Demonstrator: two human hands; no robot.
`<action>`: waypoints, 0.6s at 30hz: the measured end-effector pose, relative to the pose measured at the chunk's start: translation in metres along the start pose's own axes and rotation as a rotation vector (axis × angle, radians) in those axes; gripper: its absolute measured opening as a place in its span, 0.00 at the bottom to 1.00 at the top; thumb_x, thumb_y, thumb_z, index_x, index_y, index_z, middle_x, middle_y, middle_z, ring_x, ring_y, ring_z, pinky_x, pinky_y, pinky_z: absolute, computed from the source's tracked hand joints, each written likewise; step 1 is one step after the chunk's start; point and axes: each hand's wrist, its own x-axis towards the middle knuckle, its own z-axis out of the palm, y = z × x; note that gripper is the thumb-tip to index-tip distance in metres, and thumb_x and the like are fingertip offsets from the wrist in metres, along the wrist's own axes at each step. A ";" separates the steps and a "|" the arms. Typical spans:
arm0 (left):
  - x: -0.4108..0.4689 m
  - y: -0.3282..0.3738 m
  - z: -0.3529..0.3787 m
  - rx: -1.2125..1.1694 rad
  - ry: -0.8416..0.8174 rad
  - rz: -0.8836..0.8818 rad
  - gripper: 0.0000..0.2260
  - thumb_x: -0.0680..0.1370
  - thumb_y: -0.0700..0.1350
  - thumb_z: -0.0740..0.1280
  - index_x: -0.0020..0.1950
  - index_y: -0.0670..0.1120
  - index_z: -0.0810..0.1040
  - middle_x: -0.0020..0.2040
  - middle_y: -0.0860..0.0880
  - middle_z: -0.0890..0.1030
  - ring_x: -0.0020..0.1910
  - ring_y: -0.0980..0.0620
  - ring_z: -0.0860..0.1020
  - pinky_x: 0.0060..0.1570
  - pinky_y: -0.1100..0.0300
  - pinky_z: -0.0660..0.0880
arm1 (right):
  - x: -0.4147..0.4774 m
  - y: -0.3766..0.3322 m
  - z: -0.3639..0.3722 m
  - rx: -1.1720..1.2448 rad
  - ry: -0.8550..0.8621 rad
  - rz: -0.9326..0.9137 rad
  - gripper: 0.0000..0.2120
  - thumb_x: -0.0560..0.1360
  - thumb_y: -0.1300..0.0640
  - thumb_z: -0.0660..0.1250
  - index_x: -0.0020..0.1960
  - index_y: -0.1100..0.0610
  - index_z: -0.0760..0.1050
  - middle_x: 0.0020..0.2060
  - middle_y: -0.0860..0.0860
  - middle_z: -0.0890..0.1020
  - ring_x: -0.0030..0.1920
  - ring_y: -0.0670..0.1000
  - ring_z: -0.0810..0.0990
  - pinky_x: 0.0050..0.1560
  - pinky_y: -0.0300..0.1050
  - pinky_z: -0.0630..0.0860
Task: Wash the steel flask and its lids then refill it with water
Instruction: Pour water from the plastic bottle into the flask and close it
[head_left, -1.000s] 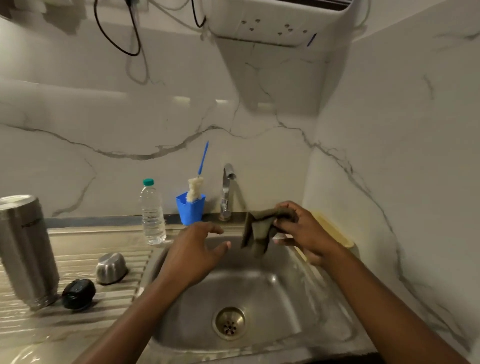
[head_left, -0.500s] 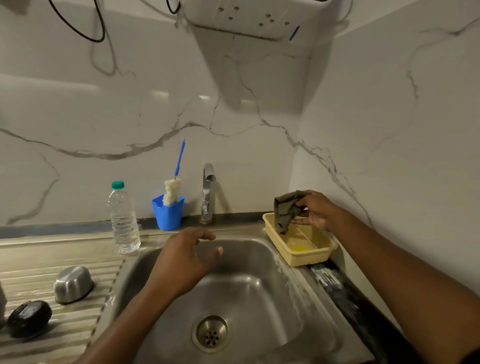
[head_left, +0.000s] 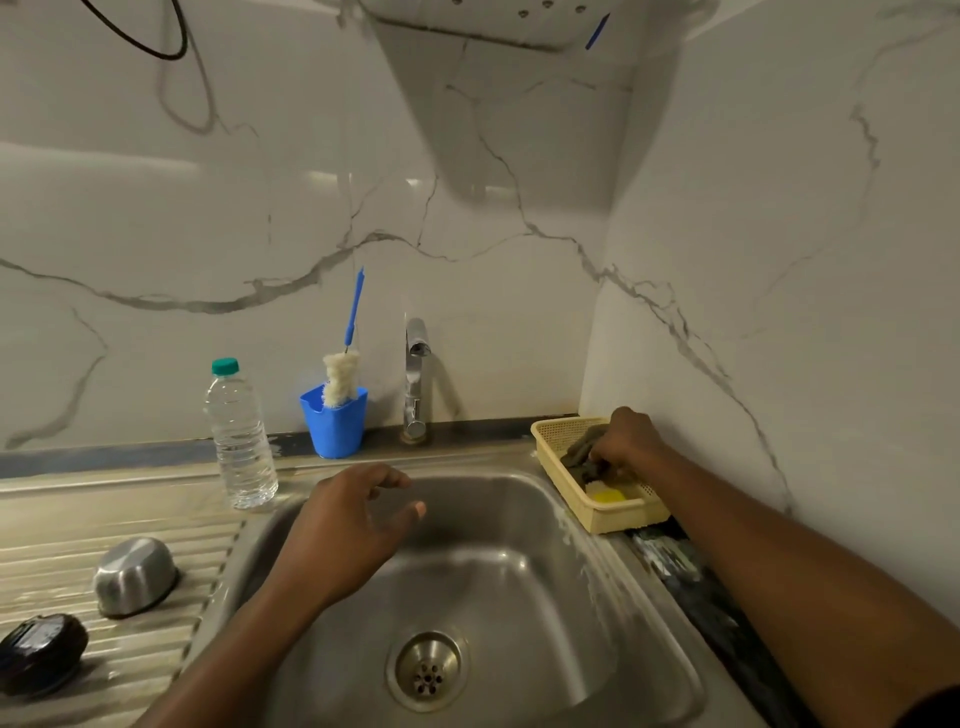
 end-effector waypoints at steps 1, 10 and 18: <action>0.000 0.000 -0.001 0.002 -0.002 0.003 0.14 0.75 0.59 0.75 0.59 0.59 0.83 0.49 0.67 0.77 0.54 0.63 0.78 0.48 0.65 0.71 | -0.003 -0.002 -0.004 -0.039 0.022 -0.013 0.19 0.72 0.56 0.79 0.56 0.61 0.75 0.48 0.56 0.80 0.46 0.55 0.81 0.39 0.45 0.78; -0.014 -0.012 -0.028 -0.025 0.025 -0.043 0.13 0.75 0.59 0.75 0.57 0.59 0.83 0.52 0.63 0.83 0.54 0.63 0.80 0.55 0.57 0.80 | -0.061 -0.046 -0.021 0.004 0.249 -0.399 0.15 0.78 0.52 0.72 0.63 0.57 0.81 0.56 0.55 0.85 0.52 0.54 0.83 0.53 0.47 0.81; -0.041 -0.044 -0.081 -0.071 0.143 -0.150 0.11 0.75 0.56 0.77 0.56 0.57 0.84 0.53 0.62 0.84 0.53 0.62 0.81 0.52 0.58 0.79 | -0.148 -0.182 0.015 0.155 0.161 -0.833 0.08 0.75 0.49 0.68 0.43 0.53 0.82 0.44 0.53 0.86 0.43 0.52 0.83 0.49 0.49 0.79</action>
